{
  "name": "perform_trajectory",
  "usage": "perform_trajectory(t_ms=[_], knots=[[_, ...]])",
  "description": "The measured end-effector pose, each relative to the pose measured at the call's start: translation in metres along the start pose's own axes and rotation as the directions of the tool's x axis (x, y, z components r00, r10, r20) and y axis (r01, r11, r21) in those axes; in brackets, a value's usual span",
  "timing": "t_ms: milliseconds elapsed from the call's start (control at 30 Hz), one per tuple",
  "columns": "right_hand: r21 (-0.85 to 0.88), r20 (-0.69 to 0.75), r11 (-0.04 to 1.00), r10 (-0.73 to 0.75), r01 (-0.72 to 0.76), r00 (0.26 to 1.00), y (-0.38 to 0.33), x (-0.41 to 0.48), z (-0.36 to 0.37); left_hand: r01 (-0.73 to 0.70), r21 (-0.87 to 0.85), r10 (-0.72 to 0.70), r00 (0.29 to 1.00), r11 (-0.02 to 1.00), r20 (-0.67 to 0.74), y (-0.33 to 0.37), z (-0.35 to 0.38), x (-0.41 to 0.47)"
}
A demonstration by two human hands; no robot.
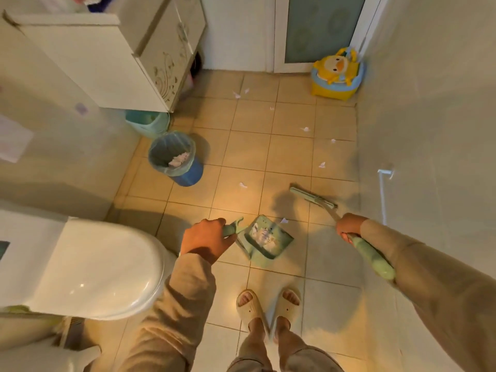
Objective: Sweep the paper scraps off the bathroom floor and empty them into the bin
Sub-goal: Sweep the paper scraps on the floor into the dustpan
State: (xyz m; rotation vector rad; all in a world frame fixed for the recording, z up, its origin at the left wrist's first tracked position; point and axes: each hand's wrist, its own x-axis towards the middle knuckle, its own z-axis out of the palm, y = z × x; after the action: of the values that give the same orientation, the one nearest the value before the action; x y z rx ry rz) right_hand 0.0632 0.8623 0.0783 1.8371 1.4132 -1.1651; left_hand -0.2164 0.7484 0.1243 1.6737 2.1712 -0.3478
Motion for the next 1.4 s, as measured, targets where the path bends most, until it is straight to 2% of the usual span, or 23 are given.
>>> perform_trajectory(t_ms=[133, 200, 300, 433, 600, 667, 733, 767, 800, 933, 1000, 1167, 1333, 1400], knots=[[-0.184, 0.072, 0.981, -0.044, 0.056, 0.996, -0.001, 0.000, 0.028, -0.012, 0.005, 0.012, 1.000, 1.000, -0.016, -0.002, -0.009, 0.014], [-0.168, 0.134, 0.983, -0.058, 0.080, 0.989, 0.005, -0.005, 0.039, -0.023, 0.012, 0.024, 0.999, 1.000, -0.024, -0.003, -0.010, 0.016], [-0.092, 0.227, 0.995, -0.016, 0.038, 0.974, 0.017, -0.006, 0.047, -0.040, 0.022, 0.040, 0.999, 0.999, -0.032, -0.004, -0.007, 0.015], [0.172, 0.395, 0.984, -0.021, -0.051, 0.919, 0.027, -0.009, 0.043, -0.057, 0.041, 0.058, 0.998, 0.998, -0.033, -0.003, -0.005, 0.012], [0.390, 0.305, 0.920, -0.088, -0.040, 0.948, 0.040, -0.017, 0.027, -0.091, 0.036, 0.091, 0.996, 0.995, -0.009, -0.005, -0.002, 0.005], [0.428, 0.396, 0.896, -0.070, -0.116, 0.916, 0.042, -0.013, 0.025, -0.078, 0.046, 0.077, 0.997, 0.996, 0.013, -0.010, 0.001, 0.001], [0.415, 0.455, 0.903, -0.102, -0.109, 0.885, 0.037, -0.011, 0.023, -0.065, 0.049, 0.063, 0.997, 0.997, 0.042, -0.013, 0.005, 0.001], [0.413, 0.436, 0.906, -0.110, -0.090, 0.893, 0.021, -0.010, 0.022, -0.044, 0.019, 0.044, 0.999, 0.999, 0.000, -0.028, -0.001, 0.002], [0.451, 0.421, 0.883, -0.082, -0.130, 0.903, 0.003, -0.015, 0.018, -0.045, -0.007, 0.045, 0.998, 0.999, -0.034, -0.040, -0.011, 0.002], [0.363, 0.337, 0.924, -0.010, -0.120, 0.942, 0.005, -0.016, 0.016, -0.062, 0.000, 0.062, 0.998, 0.998, -0.002, -0.032, -0.010, 0.007], [0.410, 0.284, 0.904, 0.001, -0.122, 0.959, 0.002, -0.015, 0.014, -0.063, -0.002, 0.063, 0.998, 0.998, -0.009, -0.033, -0.013, 0.009], [0.353, 0.199, 0.929, 0.044, -0.114, 0.979, -0.022, -0.007, 0.004, -0.026, -0.039, 0.025, 0.999, 0.999, -0.040, -0.051, -0.019, 0.023], [0.357, 0.186, 0.933, -0.013, -0.055, 0.982, -0.038, 0.008, -0.022, 0.048, -0.100, -0.054, 0.997, 0.994, -0.056, -0.053, -0.023, 0.034], [0.339, 0.157, 0.940, -0.095, 0.037, 0.983, -0.051, 0.023, -0.045, 0.090, -0.125, -0.097, 0.994, 0.988, -0.047, -0.050, -0.024, 0.043]])
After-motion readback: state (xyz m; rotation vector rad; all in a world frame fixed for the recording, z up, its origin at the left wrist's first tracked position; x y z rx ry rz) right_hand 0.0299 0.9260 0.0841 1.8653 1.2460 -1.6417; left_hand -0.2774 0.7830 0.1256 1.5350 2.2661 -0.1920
